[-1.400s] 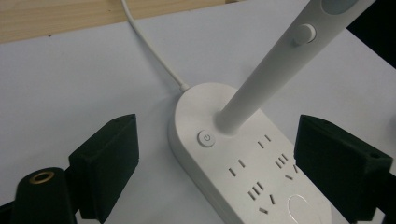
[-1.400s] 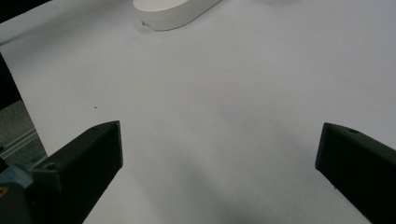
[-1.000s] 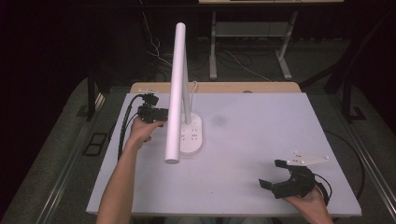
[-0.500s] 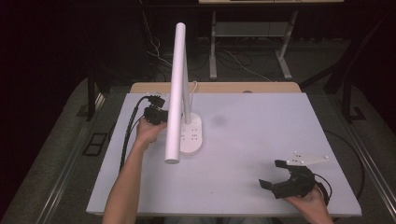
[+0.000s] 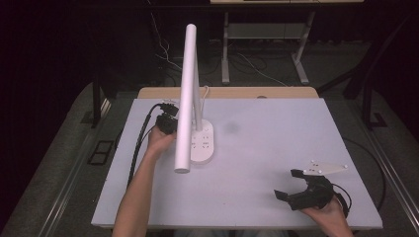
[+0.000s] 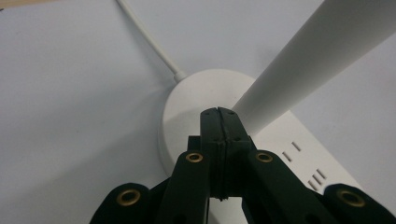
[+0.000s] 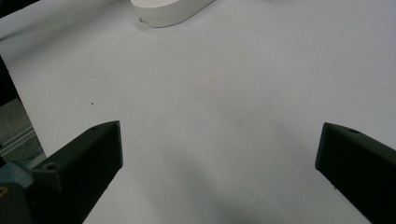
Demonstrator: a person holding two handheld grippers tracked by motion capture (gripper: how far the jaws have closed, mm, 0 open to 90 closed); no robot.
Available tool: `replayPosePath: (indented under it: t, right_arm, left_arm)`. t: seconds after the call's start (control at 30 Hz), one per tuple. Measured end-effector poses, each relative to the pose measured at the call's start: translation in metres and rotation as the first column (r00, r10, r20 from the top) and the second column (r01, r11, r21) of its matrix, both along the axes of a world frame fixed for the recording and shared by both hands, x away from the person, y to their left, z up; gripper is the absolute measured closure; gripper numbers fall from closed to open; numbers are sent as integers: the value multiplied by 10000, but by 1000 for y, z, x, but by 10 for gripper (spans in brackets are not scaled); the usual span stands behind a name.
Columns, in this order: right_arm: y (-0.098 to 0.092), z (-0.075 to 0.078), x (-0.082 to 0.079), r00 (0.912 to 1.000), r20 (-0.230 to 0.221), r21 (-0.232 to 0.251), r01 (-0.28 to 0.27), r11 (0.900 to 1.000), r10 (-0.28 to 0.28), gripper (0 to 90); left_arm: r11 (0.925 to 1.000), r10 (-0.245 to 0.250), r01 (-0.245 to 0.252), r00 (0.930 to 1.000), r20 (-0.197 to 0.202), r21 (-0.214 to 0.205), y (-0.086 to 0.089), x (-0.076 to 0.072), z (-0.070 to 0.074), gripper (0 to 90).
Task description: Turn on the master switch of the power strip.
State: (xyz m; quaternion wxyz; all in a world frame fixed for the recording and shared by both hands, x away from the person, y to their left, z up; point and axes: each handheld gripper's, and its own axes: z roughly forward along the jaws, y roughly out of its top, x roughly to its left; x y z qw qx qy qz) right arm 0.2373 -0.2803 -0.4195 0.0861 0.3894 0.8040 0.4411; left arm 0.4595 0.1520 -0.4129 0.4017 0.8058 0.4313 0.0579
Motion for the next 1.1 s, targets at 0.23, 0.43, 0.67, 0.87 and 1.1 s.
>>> replayPosePath:
  t: [0.23,0.43,0.67,0.87,1.1]
  right_arm:
    - [0,0,0,10000,-12,-24,-6,10000,6,1]
    - [-1,0,0,10000,9,-61,2,10000,-2,1]
    - [-2,1,0,10000,68,-109,-20,9999,21,1]
    - [-2,2,0,9999,109,-127,-7,9999,8,1]
    - [-3,3,-1,9998,181,-122,-26,9999,28,1]
  left_arm:
    - [9992,56,-55,10000,-17,390,-5,-2,-5,899]
    - [9995,283,-281,9995,-137,140,-3,0,-7,900]
    - [9990,290,-287,9995,-79,350,-6,-1,-8,900]
    - [9982,523,-520,9986,-87,294,-7,-3,-9,900]
    - [9967,774,-769,9968,-178,266,-9,-3,-10,900]
